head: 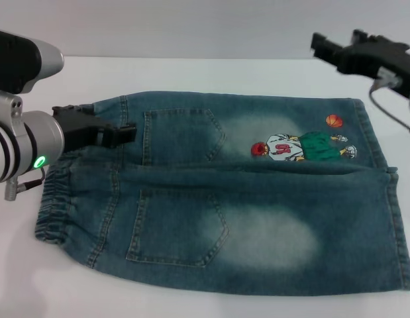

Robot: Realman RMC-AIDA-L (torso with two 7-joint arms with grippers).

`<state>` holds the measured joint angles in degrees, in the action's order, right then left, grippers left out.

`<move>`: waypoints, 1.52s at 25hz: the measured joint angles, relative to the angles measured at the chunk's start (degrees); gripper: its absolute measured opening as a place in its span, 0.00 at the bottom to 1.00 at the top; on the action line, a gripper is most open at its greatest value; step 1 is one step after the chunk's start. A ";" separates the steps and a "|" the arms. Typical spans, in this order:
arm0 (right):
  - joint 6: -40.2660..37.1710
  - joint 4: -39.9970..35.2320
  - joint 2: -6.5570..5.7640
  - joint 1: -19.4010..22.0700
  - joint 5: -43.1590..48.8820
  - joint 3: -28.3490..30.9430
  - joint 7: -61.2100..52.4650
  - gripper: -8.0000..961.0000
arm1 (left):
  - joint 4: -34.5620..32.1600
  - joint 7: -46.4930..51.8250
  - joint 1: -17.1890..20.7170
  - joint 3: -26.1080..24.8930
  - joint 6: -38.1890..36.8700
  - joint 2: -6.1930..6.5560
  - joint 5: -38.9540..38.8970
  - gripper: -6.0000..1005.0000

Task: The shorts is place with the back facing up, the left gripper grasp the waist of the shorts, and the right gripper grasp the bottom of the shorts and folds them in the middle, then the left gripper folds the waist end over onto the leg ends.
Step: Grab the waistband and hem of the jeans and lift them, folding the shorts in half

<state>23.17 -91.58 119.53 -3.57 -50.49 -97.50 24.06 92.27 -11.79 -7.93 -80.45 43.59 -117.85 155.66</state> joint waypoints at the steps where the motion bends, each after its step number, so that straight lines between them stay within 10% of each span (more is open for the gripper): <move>1: 1.37 -0.33 -0.08 -0.33 -1.62 1.06 -0.05 0.77 | -0.07 -0.09 -0.01 -0.01 -0.08 -0.01 -0.10 0.80; 20: 35.56 -3.07 -0.42 -0.46 -17.34 22.66 0.57 0.77 | 1.90 -0.32 1.21 -3.49 5.29 0.15 0.86 0.80; 38: 44.91 7.15 -0.63 -3.86 -24.67 29.60 7.27 0.77 | 3.95 -0.35 1.83 -4.63 9.73 0.02 2.12 0.79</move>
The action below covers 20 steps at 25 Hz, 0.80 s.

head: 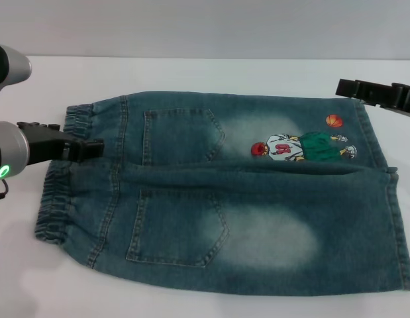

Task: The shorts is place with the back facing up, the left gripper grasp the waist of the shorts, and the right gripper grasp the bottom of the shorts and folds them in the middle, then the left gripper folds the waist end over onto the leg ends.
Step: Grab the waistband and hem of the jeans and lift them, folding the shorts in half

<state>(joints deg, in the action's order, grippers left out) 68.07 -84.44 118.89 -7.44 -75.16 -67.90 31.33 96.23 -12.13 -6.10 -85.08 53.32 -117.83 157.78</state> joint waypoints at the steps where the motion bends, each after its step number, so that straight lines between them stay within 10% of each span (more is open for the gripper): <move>1: 0.10 0.20 -0.04 -0.01 0.14 0.14 -0.02 0.77 | 0.42 0.01 0.26 0.00 0.31 0.02 0.00 0.79; 20: 8.07 1.03 0.25 3.25 1.69 4.27 0.81 0.77 | 3.40 2.69 1.10 0.24 13.91 -0.10 5.20 0.79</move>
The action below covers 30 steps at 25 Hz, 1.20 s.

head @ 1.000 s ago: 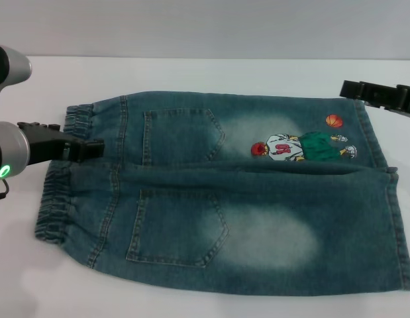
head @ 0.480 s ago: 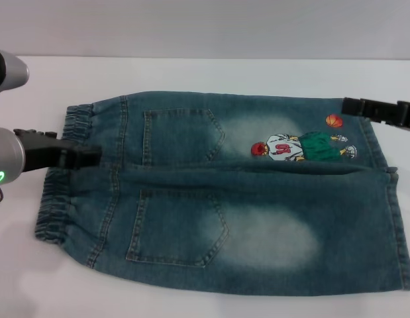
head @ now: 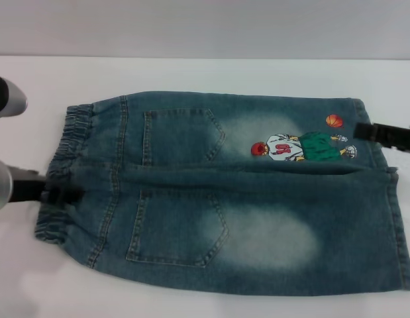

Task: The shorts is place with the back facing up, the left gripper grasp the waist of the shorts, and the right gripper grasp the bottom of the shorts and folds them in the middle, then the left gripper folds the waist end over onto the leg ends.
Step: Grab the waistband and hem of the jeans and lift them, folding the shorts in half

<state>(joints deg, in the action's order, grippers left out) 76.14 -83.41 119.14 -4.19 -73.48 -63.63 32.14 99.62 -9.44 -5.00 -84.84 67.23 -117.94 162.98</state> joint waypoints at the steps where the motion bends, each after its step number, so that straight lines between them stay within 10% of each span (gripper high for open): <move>1: 0.64 0.00 0.01 0.26 0.54 0.85 -0.40 0.77 | 0.11 0.59 -0.04 0.10 0.78 0.00 0.88 0.79; 30: 4.23 6.99 -0.04 0.71 -0.03 5.18 0.57 0.77 | -0.35 2.50 -2.05 0.38 3.43 -0.03 2.17 0.79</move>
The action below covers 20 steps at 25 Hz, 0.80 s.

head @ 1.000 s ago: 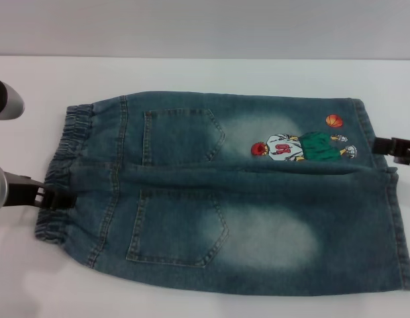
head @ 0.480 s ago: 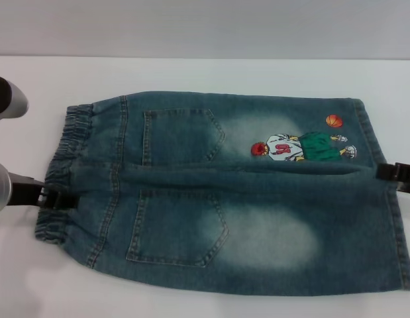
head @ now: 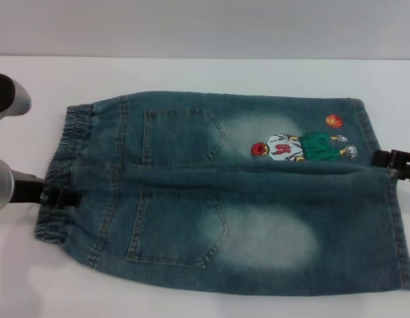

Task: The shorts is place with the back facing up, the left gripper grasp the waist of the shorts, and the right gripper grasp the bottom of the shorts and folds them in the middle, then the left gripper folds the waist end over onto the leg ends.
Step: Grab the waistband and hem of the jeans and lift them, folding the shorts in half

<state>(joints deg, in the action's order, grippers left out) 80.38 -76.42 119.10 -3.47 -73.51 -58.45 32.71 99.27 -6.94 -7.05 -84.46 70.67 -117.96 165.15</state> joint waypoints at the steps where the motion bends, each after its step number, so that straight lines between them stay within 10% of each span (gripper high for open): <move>1: 0.00 0.00 0.00 0.00 0.00 0.00 0.00 0.77 | 0.00 0.00 0.00 0.00 0.01 0.01 0.00 0.79; 20: -1.71 0.50 0.35 1.65 2.91 -3.06 -1.02 0.77 | -0.13 -0.04 -0.07 0.00 -0.13 0.02 0.27 0.79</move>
<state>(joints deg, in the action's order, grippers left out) 78.66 -75.92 119.45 -1.83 -70.60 -61.50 31.69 99.14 -6.99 -7.12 -84.46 70.54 -117.94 165.42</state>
